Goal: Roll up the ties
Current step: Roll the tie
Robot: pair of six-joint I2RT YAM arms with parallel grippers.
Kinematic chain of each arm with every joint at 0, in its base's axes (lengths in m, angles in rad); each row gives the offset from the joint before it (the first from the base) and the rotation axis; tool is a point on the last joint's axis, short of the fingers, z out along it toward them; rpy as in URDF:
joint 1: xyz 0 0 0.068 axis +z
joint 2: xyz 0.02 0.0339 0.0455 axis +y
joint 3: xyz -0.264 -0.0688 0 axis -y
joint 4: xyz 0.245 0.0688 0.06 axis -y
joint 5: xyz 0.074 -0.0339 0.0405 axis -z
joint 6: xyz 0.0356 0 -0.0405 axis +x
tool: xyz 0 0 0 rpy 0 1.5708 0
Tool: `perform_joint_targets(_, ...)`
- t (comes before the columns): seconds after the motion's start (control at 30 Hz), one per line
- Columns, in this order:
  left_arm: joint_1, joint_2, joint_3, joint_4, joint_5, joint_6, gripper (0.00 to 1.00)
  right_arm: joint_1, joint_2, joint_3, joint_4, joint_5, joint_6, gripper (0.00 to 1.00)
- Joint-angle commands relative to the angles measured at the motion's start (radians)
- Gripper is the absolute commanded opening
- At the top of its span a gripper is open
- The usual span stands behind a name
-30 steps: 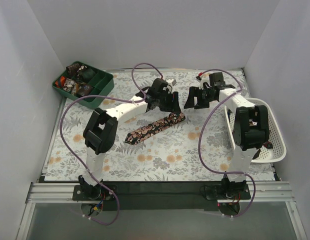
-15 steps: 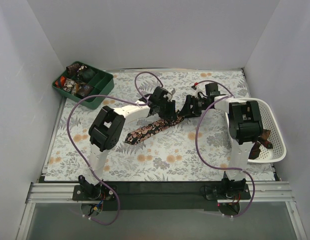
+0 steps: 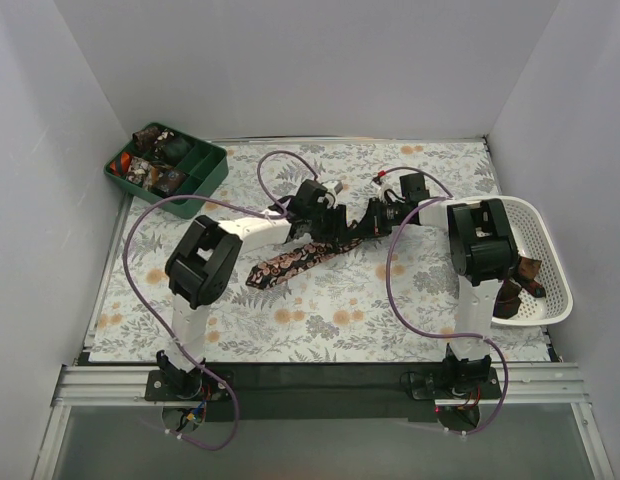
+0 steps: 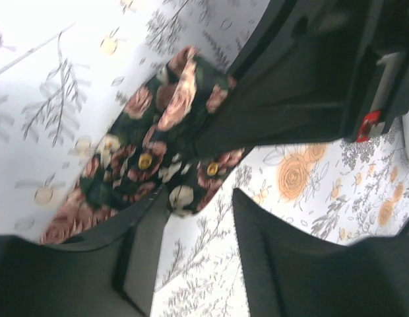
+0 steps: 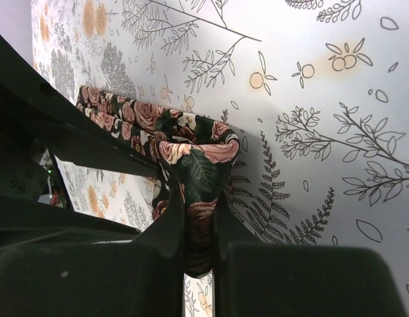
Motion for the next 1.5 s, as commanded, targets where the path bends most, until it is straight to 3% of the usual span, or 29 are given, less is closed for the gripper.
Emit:
perform_joint_targets(0.0,0.028,-0.101,-0.074,-0.059,-0.042,0.014,0.44,0.007,-0.038,-0.006,-0.005,0.051,-0.034,0.02)
perform_joint_targets(0.13,0.06,-0.24,-0.153,-0.069,-0.059,0.051,0.57,0.014,-0.087,0.052,-0.138,0.174,-0.121,0.01)
perform_joint_targets(0.3,0.086,-0.342,-0.281,-0.141,-0.161,0.187,0.59,0.029,-0.145,0.099,-0.27,0.325,-0.19,0.01)
perform_joint_targets(0.5,0.086,-0.361,-0.416,-0.158,-0.126,0.215,0.42,0.038,-0.17,0.127,-0.319,0.367,-0.169,0.01)
perform_joint_targets(0.73,0.083,-0.342,-0.48,-0.158,-0.056,0.195,0.36,0.058,-0.188,0.159,-0.356,0.467,-0.136,0.01)
perform_joint_targets(0.97,0.056,-0.374,-0.534,-0.149,0.015,0.152,0.36,0.194,-0.21,0.236,-0.436,0.83,-0.188,0.01)
perform_joint_targets(1.0,0.051,-0.394,-0.537,-0.149,0.016,0.145,0.36,0.217,-0.211,0.245,-0.437,0.957,-0.198,0.01)
perform_joint_targets(1.27,0.059,-0.555,-0.551,-0.198,-0.063,0.085,0.55,0.467,-0.179,0.231,-0.439,1.479,-0.308,0.01)
perform_joint_targets(1.47,0.091,-0.722,-0.601,-0.258,-0.123,0.031,0.6,0.608,-0.09,0.242,-0.431,1.639,-0.365,0.01)
